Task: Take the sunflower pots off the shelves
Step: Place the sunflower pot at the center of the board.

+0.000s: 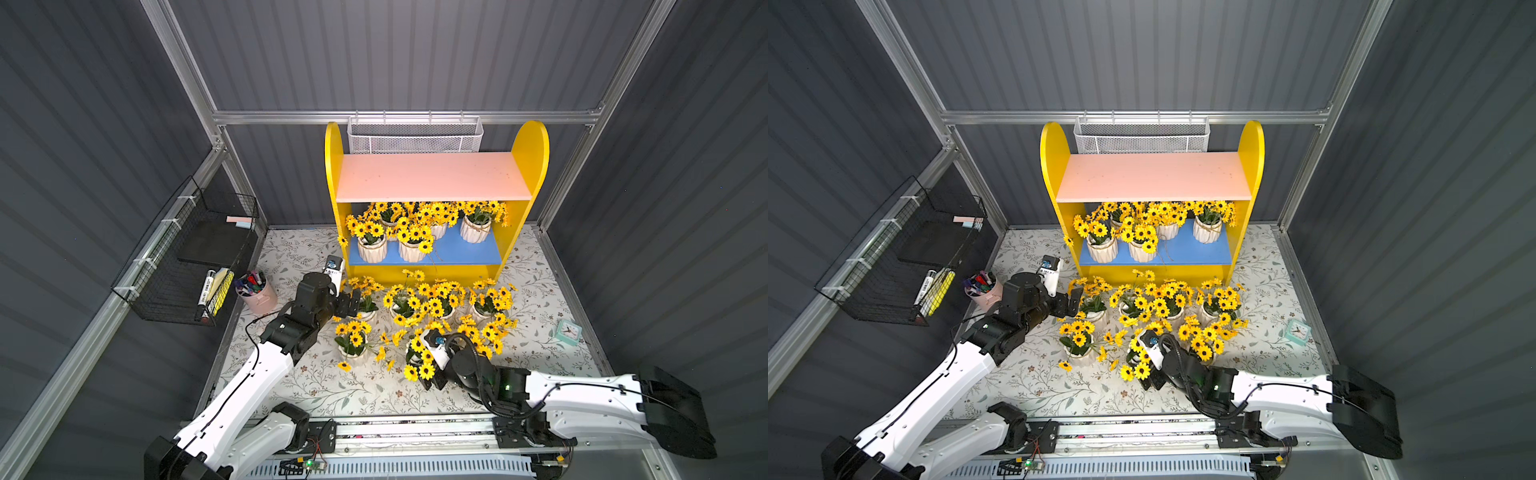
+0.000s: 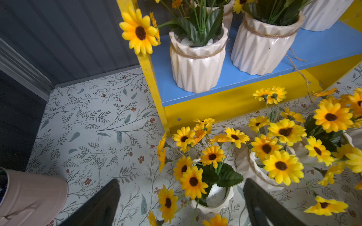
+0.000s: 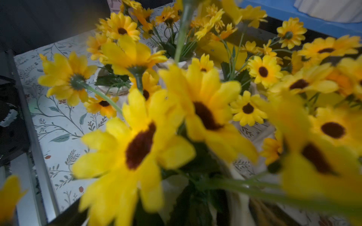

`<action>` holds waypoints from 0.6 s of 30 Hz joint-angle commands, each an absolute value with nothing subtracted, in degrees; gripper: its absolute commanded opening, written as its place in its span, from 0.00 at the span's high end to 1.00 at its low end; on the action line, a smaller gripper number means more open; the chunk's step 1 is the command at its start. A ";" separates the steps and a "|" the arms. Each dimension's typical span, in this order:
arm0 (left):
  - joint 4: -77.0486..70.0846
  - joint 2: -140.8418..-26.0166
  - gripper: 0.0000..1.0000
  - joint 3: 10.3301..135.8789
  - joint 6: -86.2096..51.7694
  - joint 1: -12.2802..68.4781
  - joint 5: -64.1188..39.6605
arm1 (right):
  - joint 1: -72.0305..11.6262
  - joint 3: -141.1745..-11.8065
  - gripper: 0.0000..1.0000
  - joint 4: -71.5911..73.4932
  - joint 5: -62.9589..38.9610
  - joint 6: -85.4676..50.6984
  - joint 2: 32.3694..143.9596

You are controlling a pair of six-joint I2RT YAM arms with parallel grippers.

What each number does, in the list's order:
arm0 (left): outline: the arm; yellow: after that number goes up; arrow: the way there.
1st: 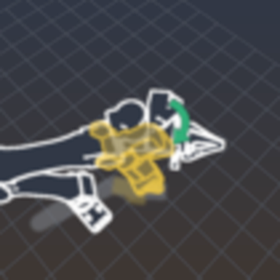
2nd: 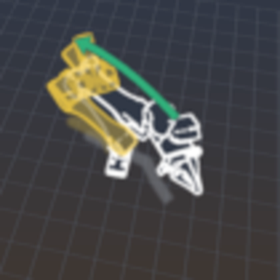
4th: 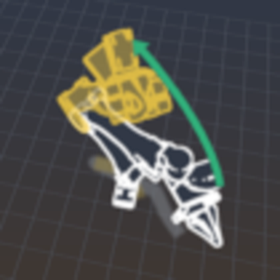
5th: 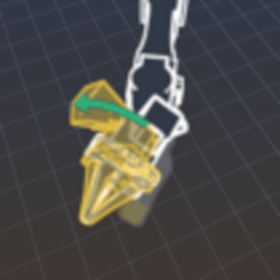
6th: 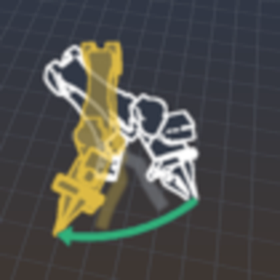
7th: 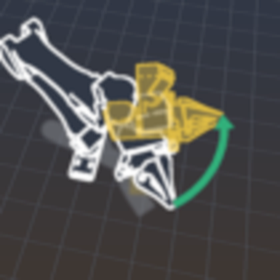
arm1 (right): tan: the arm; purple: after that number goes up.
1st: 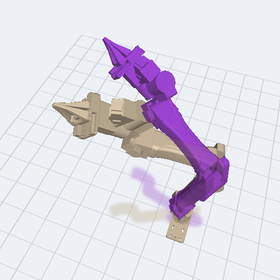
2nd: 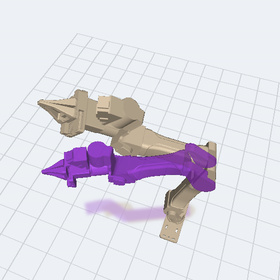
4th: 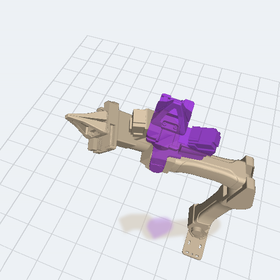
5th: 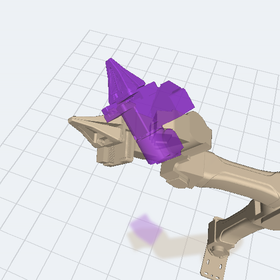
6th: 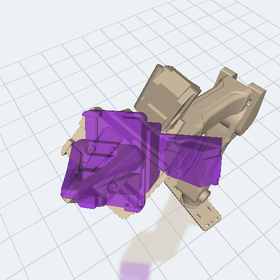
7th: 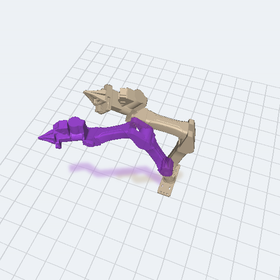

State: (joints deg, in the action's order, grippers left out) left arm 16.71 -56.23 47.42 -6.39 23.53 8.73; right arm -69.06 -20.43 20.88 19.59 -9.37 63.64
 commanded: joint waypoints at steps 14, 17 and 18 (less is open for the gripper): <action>14.85 -53.61 0.01 45.94 -4.86 23.82 10.44 | -70.28 -23.01 1.00 58.37 26.23 -9.65 94.21; 14.87 -53.53 0.01 45.95 -4.74 23.77 10.29 | -70.30 -24.54 1.00 61.57 24.36 -9.76 99.39; 14.78 -53.53 0.01 45.89 -4.64 23.82 10.31 | -70.26 -25.13 1.00 62.76 24.16 -9.39 101.05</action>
State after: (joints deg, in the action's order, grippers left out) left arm 15.88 -54.39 46.37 -5.78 23.55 9.74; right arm -70.17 -23.64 56.66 24.45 -10.26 97.30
